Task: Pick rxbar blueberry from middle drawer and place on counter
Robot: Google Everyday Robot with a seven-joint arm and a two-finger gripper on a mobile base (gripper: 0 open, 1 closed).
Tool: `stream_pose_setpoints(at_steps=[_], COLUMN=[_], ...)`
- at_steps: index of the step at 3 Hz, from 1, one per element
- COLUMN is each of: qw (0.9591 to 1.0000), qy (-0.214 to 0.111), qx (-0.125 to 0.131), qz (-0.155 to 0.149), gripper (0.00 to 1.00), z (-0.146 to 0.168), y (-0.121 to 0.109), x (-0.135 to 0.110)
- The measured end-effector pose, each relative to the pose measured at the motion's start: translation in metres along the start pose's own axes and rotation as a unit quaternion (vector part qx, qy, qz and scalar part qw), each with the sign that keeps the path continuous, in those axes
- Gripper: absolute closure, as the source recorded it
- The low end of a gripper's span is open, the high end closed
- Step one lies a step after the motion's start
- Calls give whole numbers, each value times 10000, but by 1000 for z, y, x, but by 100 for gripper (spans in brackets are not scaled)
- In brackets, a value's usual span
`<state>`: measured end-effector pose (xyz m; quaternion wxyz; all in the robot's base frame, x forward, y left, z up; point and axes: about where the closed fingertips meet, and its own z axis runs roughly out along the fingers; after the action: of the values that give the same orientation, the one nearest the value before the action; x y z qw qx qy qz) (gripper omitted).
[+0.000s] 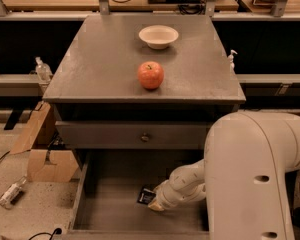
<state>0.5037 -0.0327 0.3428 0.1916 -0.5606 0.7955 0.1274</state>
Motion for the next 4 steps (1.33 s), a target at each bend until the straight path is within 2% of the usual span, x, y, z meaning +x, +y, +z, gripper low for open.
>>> stream_pose_setpoints(at_steps=[1,2,3,4], qw=[9995,9964,9916,9882], qy=[-194,-469,-590,-468], qx=[-113,-311,-484,-570], qz=[-224,-633,-1046,-1344], gripper=[100,100,100,100], z=[-16,-61,-121,-182], y=[7,25,46,64], x=[-14,-39,-72,-104])
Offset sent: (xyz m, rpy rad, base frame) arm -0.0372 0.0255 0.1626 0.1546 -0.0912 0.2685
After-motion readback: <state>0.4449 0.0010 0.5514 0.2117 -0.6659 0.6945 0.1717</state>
